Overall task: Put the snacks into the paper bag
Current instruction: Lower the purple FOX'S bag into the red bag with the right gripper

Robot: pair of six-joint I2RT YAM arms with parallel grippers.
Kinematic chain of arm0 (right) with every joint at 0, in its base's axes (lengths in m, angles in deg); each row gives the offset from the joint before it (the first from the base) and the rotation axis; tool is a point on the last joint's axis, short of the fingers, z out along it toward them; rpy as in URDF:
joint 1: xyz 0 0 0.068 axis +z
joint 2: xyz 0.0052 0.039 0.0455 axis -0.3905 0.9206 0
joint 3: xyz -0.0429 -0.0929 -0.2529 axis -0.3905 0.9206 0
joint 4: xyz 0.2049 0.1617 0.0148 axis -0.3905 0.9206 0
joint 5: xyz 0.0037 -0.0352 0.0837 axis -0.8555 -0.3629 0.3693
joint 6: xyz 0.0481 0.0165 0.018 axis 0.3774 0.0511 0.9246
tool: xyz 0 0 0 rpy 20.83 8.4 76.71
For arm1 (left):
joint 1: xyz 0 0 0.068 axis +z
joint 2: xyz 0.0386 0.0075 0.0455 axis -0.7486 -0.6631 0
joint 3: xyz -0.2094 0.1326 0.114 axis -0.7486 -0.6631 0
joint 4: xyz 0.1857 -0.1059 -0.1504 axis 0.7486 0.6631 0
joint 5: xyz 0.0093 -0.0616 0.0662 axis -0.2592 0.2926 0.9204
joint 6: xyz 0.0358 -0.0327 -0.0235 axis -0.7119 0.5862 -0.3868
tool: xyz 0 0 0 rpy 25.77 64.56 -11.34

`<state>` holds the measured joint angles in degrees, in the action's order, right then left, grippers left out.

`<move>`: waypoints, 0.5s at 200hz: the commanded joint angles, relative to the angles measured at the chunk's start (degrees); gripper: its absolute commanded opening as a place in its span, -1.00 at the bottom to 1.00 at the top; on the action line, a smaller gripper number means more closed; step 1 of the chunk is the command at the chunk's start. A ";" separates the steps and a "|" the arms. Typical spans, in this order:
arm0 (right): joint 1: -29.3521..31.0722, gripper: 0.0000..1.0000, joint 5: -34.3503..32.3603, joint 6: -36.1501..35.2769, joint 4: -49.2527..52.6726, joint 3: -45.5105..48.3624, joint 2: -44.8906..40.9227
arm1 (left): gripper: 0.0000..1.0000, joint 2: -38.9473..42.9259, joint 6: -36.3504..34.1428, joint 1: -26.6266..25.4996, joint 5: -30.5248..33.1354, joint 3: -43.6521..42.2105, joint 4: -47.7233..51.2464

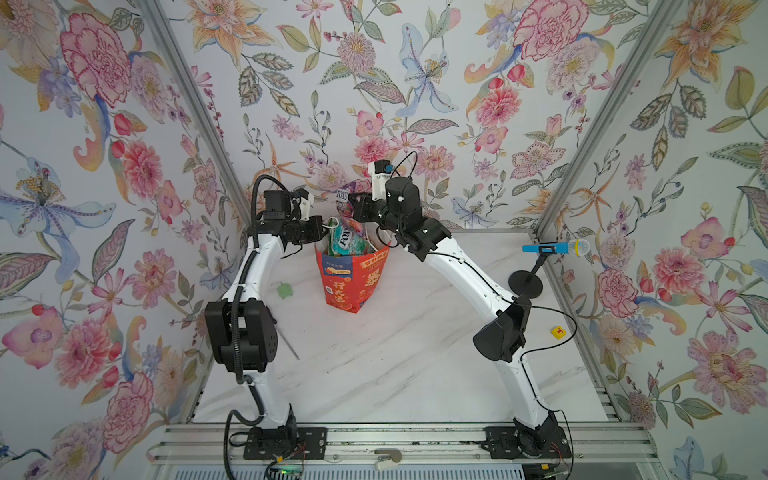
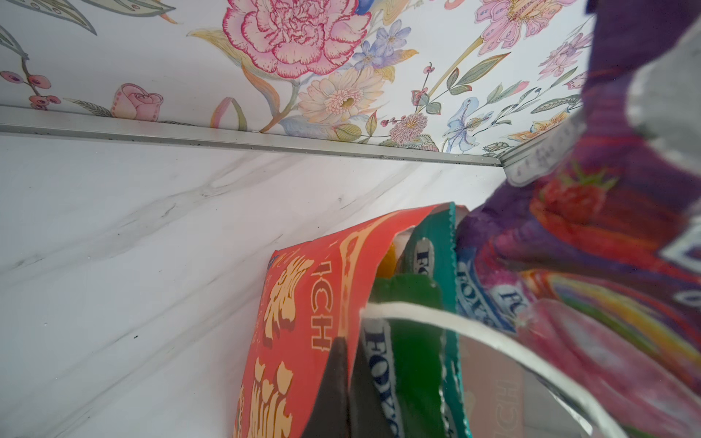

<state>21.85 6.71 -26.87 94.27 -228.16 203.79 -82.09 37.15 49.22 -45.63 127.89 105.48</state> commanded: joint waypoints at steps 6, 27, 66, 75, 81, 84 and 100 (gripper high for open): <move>2.53 -1.00 -10.16 -5.94 0.38 -1.99 1.03 | -1.00 3.09 0.97 0.74 -2.21 -0.56 -2.47; 3.75 -1.00 -13.68 -7.37 0.85 -1.61 1.49 | -1.00 2.96 1.03 0.67 -2.30 -0.56 -2.57; 6.16 -1.00 -21.36 -12.31 1.06 -1.35 2.65 | -1.00 2.74 1.03 0.74 -2.38 -0.44 -2.64; 6.38 -1.00 -22.75 -13.25 0.99 -1.28 2.90 | -1.00 2.81 1.06 0.75 -2.38 -0.38 -2.65; 6.58 -1.00 -23.57 -13.88 0.97 -1.34 3.10 | -1.00 2.74 1.01 0.70 -2.46 -0.35 -2.65; 6.61 -1.00 -23.99 -14.05 0.97 -1.29 3.24 | -1.00 2.74 1.00 0.74 -2.47 -0.34 -2.65; 7.08 -1.00 -26.74 -15.76 1.01 -1.17 3.63 | -1.00 2.65 1.06 0.72 -2.45 -0.26 -2.74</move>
<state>28.32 -13.38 -38.21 95.65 -228.36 206.08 -82.06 37.17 49.29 -45.65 127.65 105.05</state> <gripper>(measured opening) 0.062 0.047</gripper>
